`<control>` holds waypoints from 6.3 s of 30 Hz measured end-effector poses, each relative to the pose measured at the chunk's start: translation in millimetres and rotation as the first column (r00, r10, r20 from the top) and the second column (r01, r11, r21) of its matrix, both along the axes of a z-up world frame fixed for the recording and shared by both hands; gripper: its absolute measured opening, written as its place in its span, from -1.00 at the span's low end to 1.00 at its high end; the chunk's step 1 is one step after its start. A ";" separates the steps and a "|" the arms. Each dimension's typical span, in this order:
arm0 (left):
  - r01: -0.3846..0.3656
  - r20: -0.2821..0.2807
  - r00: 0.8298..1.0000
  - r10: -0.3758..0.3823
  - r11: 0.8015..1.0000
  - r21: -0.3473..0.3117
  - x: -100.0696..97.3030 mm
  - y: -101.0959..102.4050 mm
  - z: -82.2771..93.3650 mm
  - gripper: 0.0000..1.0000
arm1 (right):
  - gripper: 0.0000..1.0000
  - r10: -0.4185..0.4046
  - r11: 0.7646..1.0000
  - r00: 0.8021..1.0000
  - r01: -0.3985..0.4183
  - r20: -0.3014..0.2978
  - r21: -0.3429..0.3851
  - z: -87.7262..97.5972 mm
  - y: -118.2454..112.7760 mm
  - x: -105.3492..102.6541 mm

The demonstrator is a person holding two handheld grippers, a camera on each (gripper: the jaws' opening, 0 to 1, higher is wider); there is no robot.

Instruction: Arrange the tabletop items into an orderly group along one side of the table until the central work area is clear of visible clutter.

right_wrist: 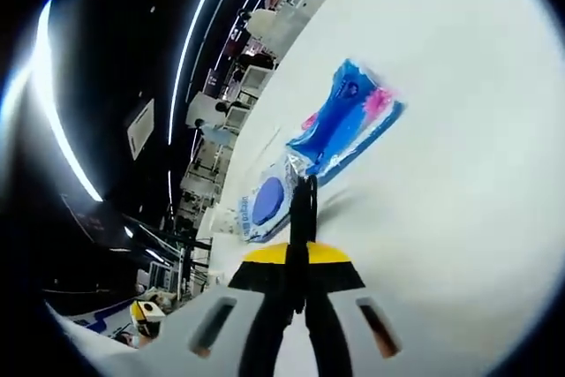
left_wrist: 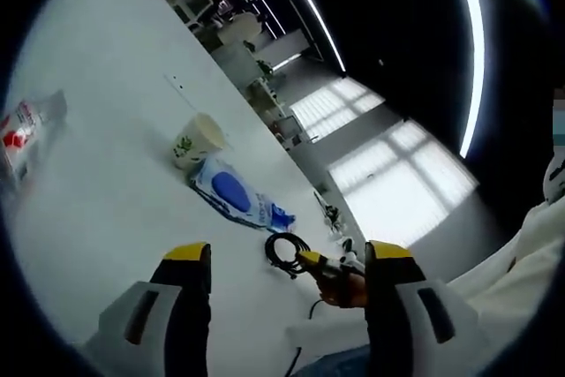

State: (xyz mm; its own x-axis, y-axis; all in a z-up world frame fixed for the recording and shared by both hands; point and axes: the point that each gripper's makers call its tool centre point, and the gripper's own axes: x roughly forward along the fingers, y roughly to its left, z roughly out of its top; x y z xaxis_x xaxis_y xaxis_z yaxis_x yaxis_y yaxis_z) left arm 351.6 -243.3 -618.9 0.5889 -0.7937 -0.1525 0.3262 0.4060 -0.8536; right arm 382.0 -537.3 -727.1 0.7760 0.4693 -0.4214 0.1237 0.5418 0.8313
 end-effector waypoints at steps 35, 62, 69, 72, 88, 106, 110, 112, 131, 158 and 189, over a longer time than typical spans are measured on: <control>0.025 -0.019 1.000 -0.025 1.000 0.004 0.3 -5.0 -8.5 0.42 | -0.60 0.050 0.853 0.989 -0.113 -0.136 -0.509 -27.7 -28.9 -6.9; 0.028 -0.019 0.999 -0.027 0.997 0.073 0.7 -8.1 -19.5 0.74 | 0.68 0.227 0.740 0.952 -0.307 -0.208 -0.599 -16.5 -7.4 -39.7; 0.034 -0.020 0.999 -0.033 0.996 0.077 4.0 -11.5 -20.4 0.75 | 0.64 0.195 0.763 0.959 -0.279 -0.204 -0.584 -19.1 -13.8 -43.2; 0.034 -0.018 0.999 -0.033 0.996 0.077 4.6 -10.7 -19.9 0.75 | 0.64 0.192 0.761 0.960 -0.278 -0.206 -0.586 -19.9 -14.4 -43.8; 0.013 0.028 0.999 -0.019 0.980 0.198 12.6 5.8 -24.5 0.70 | 0.60 0.207 0.766 0.960 -0.278 -0.187 -0.579 -17.1 -8.2 -41.6; -0.085 0.088 0.995 0.046 0.856 0.509 61.9 90.4 -31.4 0.52 | 0.56 0.180 0.800 0.968 -0.247 -0.174 -0.547 -15.9 -6.3 -57.2; -0.091 0.090 0.995 0.048 0.816 0.571 77.9 110.3 -31.3 0.47 | 0.56 0.173 0.809 0.970 -0.240 -0.173 -0.536 -15.1 -3.5 -63.6; -0.084 0.084 0.996 0.042 0.802 0.591 80.9 115.4 -32.4 0.47 | 0.56 0.169 0.812 0.970 -0.236 -0.173 -0.534 -14.9 -3.2 -65.6; -0.004 -0.062 0.996 0.071 0.687 0.727 107.7 153.3 -66.4 0.32 | 0.50 0.094 0.871 0.983 -0.158 -0.158 -0.466 -13.4 12.2 -83.6; 0.123 -0.216 0.973 0.084 0.604 0.788 124.5 170.4 -119.9 0.05 | 0.33 -0.042 0.926 0.992 -0.007 -0.120 -0.378 -6.5 0.6 -69.3; 0.160 -0.224 0.973 0.052 0.545 0.823 131.5 180.3 -126.8 -0.58 | 0.15 -0.097 0.930 0.992 0.059 -0.087 -0.363 -6.5 -2.9 -73.7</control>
